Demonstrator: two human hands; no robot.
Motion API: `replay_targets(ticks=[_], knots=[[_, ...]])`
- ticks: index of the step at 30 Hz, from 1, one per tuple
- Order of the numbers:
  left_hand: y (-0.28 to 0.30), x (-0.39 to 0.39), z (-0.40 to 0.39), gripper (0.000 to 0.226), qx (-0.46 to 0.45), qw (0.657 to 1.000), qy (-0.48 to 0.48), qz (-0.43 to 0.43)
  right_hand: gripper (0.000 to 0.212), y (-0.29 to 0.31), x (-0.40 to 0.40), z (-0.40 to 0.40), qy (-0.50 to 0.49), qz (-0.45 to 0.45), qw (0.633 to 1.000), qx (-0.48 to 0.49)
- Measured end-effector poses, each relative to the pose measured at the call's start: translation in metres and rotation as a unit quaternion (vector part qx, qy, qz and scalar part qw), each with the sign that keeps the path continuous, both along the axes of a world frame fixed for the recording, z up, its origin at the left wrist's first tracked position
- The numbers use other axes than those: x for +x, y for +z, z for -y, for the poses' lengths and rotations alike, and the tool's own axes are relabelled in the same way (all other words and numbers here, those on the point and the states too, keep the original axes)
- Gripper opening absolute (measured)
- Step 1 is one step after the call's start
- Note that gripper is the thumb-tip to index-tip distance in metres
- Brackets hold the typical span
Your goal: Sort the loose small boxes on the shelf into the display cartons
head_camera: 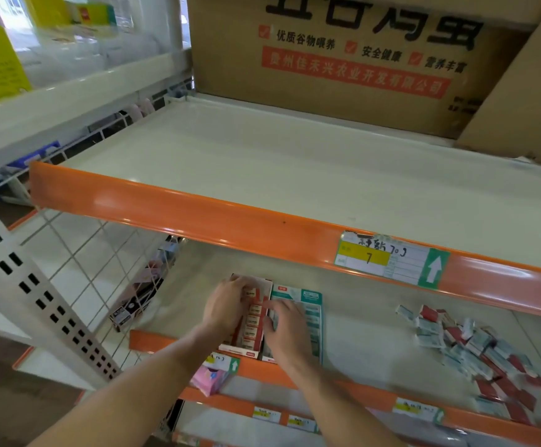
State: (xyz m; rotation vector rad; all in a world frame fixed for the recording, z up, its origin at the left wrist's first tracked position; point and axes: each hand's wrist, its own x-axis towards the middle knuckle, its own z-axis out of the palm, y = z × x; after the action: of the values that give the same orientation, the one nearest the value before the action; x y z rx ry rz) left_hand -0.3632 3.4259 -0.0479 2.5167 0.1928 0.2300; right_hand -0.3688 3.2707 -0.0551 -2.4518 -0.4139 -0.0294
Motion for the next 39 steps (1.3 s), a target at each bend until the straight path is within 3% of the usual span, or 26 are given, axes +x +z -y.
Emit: replay_targets(ticks=[11,15,21,27,39], knots=[[-0.026,0.028,-0.001,0.017,-0.008,1.0,-0.014,0.008,0.02,-0.004,0.007,0.006,-0.002,-0.005,1.0,-0.017],[-0.039,0.033,-0.005,0.014,-0.078,0.997,0.003,-0.018,0.02,-0.004,0.006,0.007,-0.004,-0.008,1.0,-0.012],[-0.039,0.035,-0.002,0.022,-0.048,0.999,-0.01,-0.022,0.021,-0.005,0.006,0.008,-0.002,-0.009,1.0,-0.008],[-0.037,0.041,-0.001,0.013,-0.051,0.998,0.008,-0.024,0.023,-0.006,0.005,0.008,0.002,-0.019,1.0,-0.002],[-0.038,0.033,0.008,0.024,0.067,0.996,-0.054,0.018,0.025,-0.007,0.004,0.011,0.014,-0.019,1.0,-0.001]])
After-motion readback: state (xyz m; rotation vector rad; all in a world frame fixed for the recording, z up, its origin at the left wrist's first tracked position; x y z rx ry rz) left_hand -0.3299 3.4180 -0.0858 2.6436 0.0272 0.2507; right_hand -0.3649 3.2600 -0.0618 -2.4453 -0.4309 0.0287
